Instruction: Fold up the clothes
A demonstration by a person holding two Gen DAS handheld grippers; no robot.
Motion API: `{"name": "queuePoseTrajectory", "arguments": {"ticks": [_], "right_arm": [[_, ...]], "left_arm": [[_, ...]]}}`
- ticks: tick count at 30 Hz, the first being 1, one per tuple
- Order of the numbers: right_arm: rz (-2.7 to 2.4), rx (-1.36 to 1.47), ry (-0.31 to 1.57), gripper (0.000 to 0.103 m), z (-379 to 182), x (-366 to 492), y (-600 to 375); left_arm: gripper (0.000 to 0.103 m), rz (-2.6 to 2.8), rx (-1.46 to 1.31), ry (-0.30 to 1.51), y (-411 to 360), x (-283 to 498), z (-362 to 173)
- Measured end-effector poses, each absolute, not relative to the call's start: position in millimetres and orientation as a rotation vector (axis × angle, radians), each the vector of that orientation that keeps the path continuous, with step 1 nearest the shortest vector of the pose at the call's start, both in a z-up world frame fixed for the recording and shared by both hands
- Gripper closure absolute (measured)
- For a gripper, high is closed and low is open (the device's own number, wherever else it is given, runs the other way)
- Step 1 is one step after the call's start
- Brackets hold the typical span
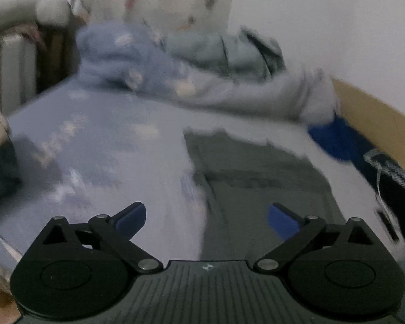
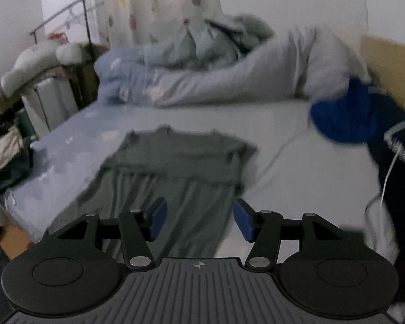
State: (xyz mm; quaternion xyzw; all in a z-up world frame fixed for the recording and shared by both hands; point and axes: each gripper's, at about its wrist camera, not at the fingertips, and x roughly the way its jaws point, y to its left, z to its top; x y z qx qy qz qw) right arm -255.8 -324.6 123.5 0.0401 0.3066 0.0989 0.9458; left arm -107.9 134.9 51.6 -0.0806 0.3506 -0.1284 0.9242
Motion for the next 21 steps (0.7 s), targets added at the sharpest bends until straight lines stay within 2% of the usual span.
{"name": "queuePoseTrajectory", "arguments": {"ticks": [3, 6, 11, 14, 16, 18, 20, 21], "right_arm": [[0.195, 0.075, 0.704, 0.044, 93, -259, -307], [0.208, 0.08, 0.773, 0.044, 69, -264, -293], [0.226, 0.053, 0.851, 0.043, 47, -273, -280], [0.219, 0.033, 0.879, 0.043, 40, -277, -280], [0.21, 0.017, 0.897, 0.042, 36, -277, -280], [0.207, 0.006, 0.924, 0.042, 31, -278, -282], [0.205, -0.004, 0.95, 0.042, 26, -278, -286], [0.205, -0.008, 0.965, 0.042, 22, -278, -287]], "left_arm": [[0.003, -0.285, -0.176, 0.906, 119, -94, 17], [0.004, -0.291, -0.138, 1.014, 105, -88, -11], [0.007, -0.282, -0.063, 1.101, 92, -77, -45], [0.011, -0.291, -0.054, 1.124, 88, -70, -57], [0.019, -0.299, -0.039, 1.145, 83, -66, -66], [0.023, -0.308, -0.03, 1.157, 80, -64, -73], [0.032, -0.308, -0.03, 1.174, 78, -61, -78], [0.044, -0.308, -0.031, 1.184, 76, -60, -81]]}}
